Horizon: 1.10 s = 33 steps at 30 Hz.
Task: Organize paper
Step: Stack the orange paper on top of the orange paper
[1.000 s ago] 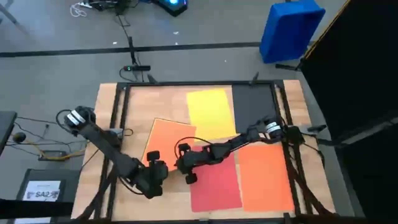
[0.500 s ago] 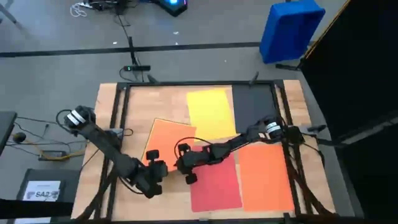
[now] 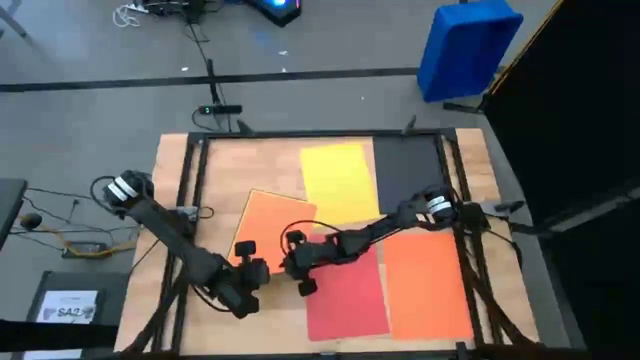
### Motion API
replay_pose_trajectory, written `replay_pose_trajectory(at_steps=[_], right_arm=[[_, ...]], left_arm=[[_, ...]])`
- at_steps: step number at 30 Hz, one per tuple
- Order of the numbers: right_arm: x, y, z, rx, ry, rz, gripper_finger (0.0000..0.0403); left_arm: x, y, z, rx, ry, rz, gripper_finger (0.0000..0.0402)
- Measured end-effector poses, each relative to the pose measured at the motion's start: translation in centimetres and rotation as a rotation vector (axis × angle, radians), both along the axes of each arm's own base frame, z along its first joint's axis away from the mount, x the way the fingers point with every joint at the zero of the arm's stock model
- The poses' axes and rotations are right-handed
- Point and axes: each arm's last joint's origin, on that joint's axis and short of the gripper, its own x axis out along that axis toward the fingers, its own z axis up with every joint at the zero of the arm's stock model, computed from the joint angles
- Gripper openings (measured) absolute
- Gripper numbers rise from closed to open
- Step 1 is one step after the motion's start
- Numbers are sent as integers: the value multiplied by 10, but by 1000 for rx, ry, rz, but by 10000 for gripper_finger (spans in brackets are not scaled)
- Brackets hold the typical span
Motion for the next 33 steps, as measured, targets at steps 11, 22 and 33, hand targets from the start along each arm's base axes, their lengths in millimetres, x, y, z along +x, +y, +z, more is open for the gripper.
replay_pose_trajectory(at_steps=[11,22,33], right_arm=[[0,0,0,-5,0,3,0],[1,0,1,-3,-11,3,0],[1,1,2,-9,-20,9,0]], left_arm=[[-4,3,10,-34,-9,-19,0],[0,8,11,-11,-32,12,0],[7,9,1,17,-17,32,4]])
